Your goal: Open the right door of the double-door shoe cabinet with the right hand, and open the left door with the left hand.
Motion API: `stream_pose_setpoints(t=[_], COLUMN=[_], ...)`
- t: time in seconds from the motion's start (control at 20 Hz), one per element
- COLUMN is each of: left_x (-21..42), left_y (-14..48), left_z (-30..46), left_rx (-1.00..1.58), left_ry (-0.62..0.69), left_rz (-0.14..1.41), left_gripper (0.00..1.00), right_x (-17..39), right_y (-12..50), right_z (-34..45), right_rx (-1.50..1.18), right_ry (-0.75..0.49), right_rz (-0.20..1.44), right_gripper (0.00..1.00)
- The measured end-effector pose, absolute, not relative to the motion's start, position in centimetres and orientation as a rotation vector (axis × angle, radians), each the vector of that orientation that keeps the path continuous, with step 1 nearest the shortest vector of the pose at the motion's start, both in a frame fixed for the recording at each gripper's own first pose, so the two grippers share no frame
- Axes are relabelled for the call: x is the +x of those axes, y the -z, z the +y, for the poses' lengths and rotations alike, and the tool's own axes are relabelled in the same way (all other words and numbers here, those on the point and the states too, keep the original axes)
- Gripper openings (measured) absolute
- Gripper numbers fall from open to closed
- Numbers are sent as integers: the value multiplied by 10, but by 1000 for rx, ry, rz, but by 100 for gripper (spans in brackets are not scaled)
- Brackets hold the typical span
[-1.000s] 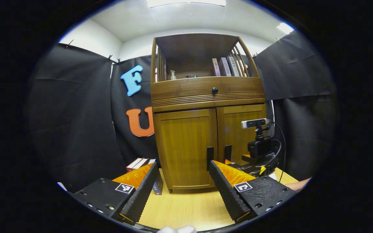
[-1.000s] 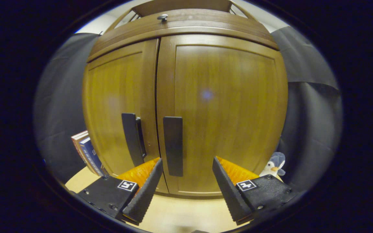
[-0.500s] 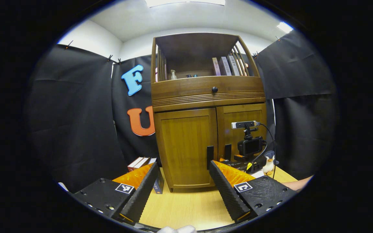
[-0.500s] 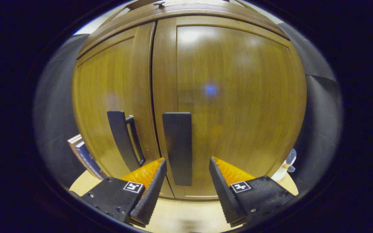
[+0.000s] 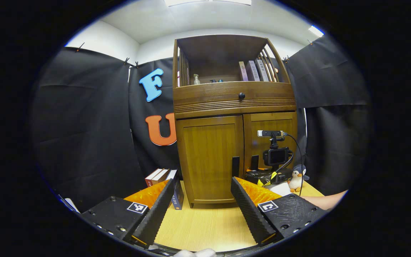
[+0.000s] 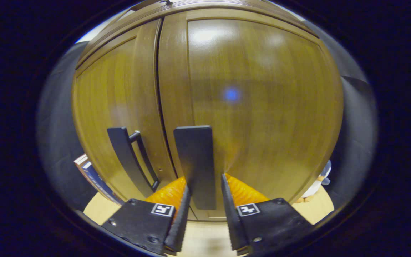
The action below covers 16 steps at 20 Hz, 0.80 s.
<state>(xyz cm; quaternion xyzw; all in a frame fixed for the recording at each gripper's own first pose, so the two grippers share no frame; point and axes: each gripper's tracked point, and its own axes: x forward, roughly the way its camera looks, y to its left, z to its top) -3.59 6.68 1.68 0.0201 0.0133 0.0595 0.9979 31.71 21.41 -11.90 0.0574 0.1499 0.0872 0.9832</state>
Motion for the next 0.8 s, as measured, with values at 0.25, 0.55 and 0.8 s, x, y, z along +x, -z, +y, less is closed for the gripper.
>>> stream_pose_setpoints(t=[0.25,0.55,0.8], left_x=[-46,-56,-61], left_y=[-14,-6,-3], left_z=[65,63,54], left_rx=[39,26,7], left_ry=[-125,-114,-92], left_rz=[23,29,19], left_gripper=[96,100,96], right_x=[306,268,232], right_y=[123,124,126], right_z=[210,198,181], right_rx=[94,62,49], right_ry=[-195,-245,-271], right_rz=[318,315,314], right_gripper=[35,35,35])
